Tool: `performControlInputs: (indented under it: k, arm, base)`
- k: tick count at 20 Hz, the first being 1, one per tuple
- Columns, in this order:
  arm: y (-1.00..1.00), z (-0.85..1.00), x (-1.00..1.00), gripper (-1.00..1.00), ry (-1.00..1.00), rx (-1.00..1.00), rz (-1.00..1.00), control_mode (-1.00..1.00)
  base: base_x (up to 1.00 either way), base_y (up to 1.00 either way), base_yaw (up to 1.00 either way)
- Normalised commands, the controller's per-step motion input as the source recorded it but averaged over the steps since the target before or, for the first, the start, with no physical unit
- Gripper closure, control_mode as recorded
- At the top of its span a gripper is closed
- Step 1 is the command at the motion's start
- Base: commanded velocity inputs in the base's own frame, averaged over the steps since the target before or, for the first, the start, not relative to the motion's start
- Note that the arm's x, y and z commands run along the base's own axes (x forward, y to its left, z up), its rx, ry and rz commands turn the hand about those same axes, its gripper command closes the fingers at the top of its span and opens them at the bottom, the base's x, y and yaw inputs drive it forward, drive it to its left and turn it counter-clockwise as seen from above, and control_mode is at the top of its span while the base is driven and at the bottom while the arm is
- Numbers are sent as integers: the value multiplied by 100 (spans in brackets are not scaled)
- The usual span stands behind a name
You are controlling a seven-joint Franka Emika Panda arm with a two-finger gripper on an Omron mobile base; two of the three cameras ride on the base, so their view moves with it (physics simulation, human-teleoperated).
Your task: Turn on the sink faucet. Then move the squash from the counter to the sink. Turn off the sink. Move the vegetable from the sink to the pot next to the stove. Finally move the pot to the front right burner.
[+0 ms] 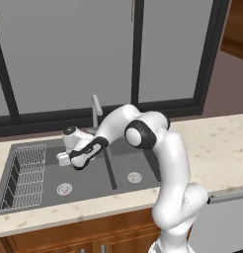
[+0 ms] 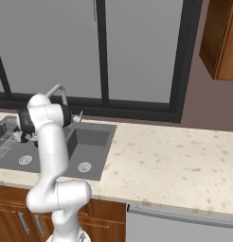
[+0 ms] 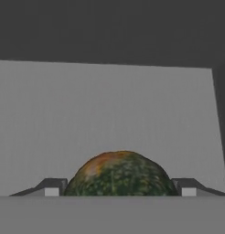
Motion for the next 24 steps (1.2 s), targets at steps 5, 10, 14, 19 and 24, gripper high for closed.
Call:
performControlInputs:
  k: [5,10,14,19,24]
  arm:
    - [1,71,-31,100,0,-7,0,-100]
    - [0,38,-80,100,-2,-1,-2,-100]
    - [-4,43,-86,100,0,0,-2,-100]
    - [-14,60,-71,100,0,0,-2,-100]
    - [-27,64,-54,100,1,0,-6,-100]
  base:
    - [0,0,0]
    - [0,0,0]
    - [0,0,0]
    - [0,0,0]
    - [0,0,0]
